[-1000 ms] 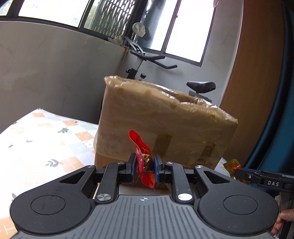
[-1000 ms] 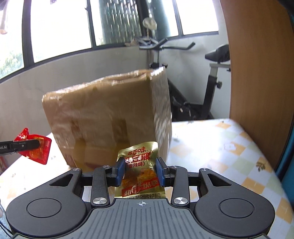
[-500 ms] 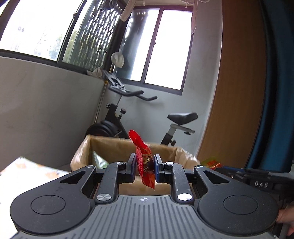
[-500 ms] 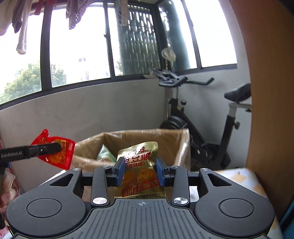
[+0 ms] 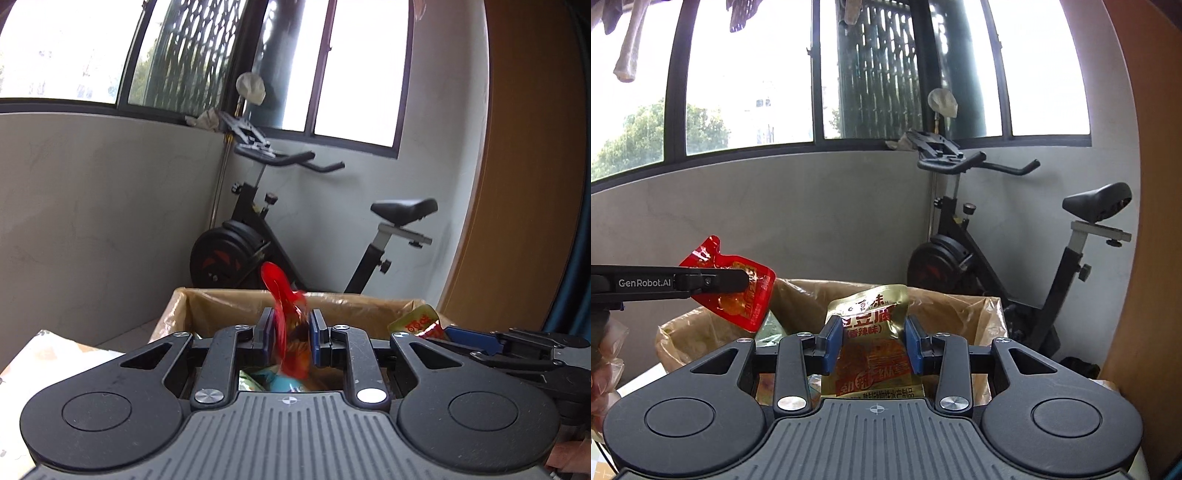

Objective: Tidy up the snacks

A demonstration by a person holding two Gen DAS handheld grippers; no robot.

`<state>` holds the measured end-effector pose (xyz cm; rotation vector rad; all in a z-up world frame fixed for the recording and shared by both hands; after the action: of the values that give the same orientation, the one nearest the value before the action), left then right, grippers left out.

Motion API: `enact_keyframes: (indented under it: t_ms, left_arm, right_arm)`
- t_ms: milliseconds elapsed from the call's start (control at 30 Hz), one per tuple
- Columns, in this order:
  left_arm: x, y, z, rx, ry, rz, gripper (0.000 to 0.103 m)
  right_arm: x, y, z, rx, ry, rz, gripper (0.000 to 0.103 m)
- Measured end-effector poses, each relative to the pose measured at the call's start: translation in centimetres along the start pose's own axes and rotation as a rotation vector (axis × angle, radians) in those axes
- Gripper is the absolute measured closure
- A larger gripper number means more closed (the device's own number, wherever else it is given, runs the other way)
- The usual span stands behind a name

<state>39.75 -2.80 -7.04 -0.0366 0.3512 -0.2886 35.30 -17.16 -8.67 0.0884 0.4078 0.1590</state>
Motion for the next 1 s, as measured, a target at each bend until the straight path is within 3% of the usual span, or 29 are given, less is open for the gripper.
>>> enact_keyframes:
  t_ms: [133,167,200,267,333,400,467,700,833,1000]
  left_arm:
    - [0.5,0.4,-1.0,0.021,0.034,0.012,0.08]
    - [0.5,0.4,-1.2,0.029,0.04,0.012,0.07]
    - [0.5,0.6,-1.3,0.038,0.045,0.016,0.053]
    - [0.3,0.8,-1.3,0.05,0.038,0.026,0.034]
    - [0.1,0.9,-1.1,0.056,0.027,0.042,0.026]
    - [-0.1,1.0,-0.9,0.065,0.033,0.066,0.012]
    - [-0.6,1.0,-0.8,0.077,0.031,0.076,0.008]
    - [-2.4,1.3,0.5,0.037,0.033,0.093,0.007]
    - [-4.4,1.4,1.2,-0.012,0.019,0.067,0.006]
    - [-6.9,2.0,2.2,-0.066,0.022,0.101,0.005]
  right_arm:
    - [1.2,0.0,-1.2,-0.025,0.051,-0.016,0.066]
    - [1.4,0.0,-1.4,-0.032,0.064,-0.023,0.064]
    - [1.5,0.1,-1.6,-0.037,0.075,-0.029,0.063]
    - [1.3,-0.1,-1.8,-0.035,0.075,-0.039,0.064]
    - [1.0,-0.4,-1.9,-0.017,0.072,-0.053,0.056]
    - [0.6,-0.8,-1.9,0.005,0.068,-0.063,0.037]
    - [0.1,-1.0,-1.8,0.019,0.06,-0.058,0.028]
    - [-2.4,-0.4,-0.7,0.018,0.044,-0.061,0.0]
    - [-4.4,0.4,0.1,0.046,0.03,-0.05,0.0]
    - [-7.0,1.2,1.4,0.061,-0.003,-0.071,0.0]
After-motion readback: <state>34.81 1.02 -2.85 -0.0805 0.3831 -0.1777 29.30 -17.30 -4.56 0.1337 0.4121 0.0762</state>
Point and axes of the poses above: each gripper's, at about its wrist camera, not at the fingertips, and x roughly the way its jaws point, y to its left, z to its top, the point moved 8 cm from there along x, roughly the way its jaws point, and after that the axes turned 5 degrees about z, right-handed, at the moved point
